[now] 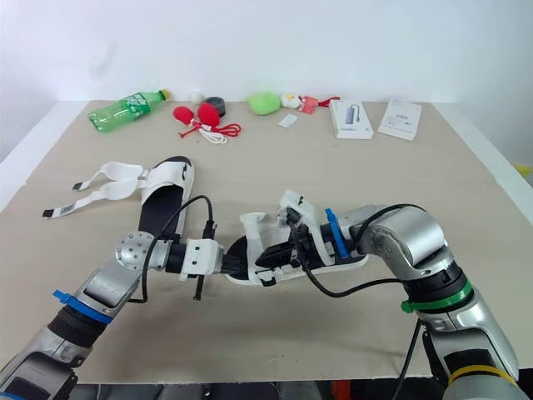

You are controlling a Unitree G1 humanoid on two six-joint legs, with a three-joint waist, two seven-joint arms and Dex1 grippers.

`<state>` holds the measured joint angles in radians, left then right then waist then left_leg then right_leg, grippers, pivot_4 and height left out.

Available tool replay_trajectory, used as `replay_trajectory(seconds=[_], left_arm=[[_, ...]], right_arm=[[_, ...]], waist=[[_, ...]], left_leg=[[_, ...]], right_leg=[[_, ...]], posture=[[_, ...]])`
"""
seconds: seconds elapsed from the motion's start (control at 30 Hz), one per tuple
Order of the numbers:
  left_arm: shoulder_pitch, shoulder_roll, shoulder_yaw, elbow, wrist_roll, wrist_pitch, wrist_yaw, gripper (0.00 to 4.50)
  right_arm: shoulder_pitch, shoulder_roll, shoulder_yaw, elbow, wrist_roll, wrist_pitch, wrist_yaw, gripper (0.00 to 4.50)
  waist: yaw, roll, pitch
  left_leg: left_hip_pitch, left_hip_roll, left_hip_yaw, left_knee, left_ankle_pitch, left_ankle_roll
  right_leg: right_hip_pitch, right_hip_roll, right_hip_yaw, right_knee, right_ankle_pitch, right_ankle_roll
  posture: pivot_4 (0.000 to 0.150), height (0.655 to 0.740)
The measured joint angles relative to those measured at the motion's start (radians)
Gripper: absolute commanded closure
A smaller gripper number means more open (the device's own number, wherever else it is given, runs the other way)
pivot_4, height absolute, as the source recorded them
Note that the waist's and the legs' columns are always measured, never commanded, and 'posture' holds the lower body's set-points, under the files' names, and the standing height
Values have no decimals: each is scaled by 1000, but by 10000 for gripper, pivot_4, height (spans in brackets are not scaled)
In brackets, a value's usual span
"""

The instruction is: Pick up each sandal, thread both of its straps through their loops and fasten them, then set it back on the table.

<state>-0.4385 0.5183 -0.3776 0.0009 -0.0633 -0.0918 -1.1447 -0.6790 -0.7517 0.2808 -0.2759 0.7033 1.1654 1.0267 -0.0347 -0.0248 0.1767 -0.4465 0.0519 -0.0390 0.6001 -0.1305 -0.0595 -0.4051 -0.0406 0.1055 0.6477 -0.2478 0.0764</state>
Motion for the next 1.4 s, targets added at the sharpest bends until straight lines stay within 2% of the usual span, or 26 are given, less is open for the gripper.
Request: replay_trajectory(seconds=[0.3, 0.7, 0.73, 0.93, 1.0, 1.17, 1.23, 1.3, 1.4], left_arm=[[-7, -2, -6, 10, 0, -3, 0, 45000], [-13, -8, -9, 28, 0, -18, -1, 45000], [-13, -8, -9, 28, 0, -18, -1, 45000], [-19, -8, -13, 28, 0, -20, -3, 45000], [-19, -7, -13, 28, 0, -20, -4, 45000], [-25, -7, -16, 30, 0, -20, -7, 45000], [-26, -8, -17, 31, 0, -20, -8, 45000], [-28, -8, -17, 31, 0, -21, -12, 45000], [-32, -5, -15, 37, 0, -22, -17, 45000]], right_arm=[[42, -46, 31, -71, -70, -130, 38, 44262], [44, -45, 72, -73, -160, -219, 41, 44262], [44, -45, 71, -72, -160, -217, 41, 41436], [32, -61, 28, -57, -54, -146, 154, 17876], [30, -80, -3, -43, -21, -135, 192, 11600], [45, -156, -123, -44, 136, -18, 259, 11600], [70, -173, -127, -54, 141, -12, 265, 11600], [159, -209, -126, -87, 143, -14, 272, 11600], [255, -174, -122, -113, 110, -39, 188, 11600]], waist=[[2, -1, 0], [2, -4, -4], [2, -4, -4], [4, -4, -3], [5, -4, -3], [9, -4, -3], [10, -4, -3], [12, -4, -3], [11, -4, -3]], left_leg=[[0, 0, 0, 0, 0, 0], [4, 0, 0, 0, 0, -1], [4, 0, 0, 0, 0, -1], [2, 0, 0, 0, 0, -1], [1, 0, 0, 0, 0, -1], [1, 0, 0, 0, 0, -1], [1, 0, 0, 0, -1, -1], [1, 0, 0, 0, -1, -1], [1, 0, 1, 0, -1, -1]], right_leg=[[0, 0, 0, -1, 0, 0], [0, 0, 0, -1, 0, 0], [0, 0, 0, -1, 0, 0], [2, -1, 0, -1, 0, 0], [1, -1, 0, -1, 0, 0], [1, -1, -1, -1, 0, 0], [1, -1, -1, -1, 0, 0], [1, -1, 0, -1, -1, 0], [0, 0, 0, -1, 0, 0]], posture=[[1500, 7400], [1500, 7400], [1500, 7400], [1500, 7400], [1500, 7400], [1500, 7400], [1500, 7400], [1500, 7400], [1500, 7400]])
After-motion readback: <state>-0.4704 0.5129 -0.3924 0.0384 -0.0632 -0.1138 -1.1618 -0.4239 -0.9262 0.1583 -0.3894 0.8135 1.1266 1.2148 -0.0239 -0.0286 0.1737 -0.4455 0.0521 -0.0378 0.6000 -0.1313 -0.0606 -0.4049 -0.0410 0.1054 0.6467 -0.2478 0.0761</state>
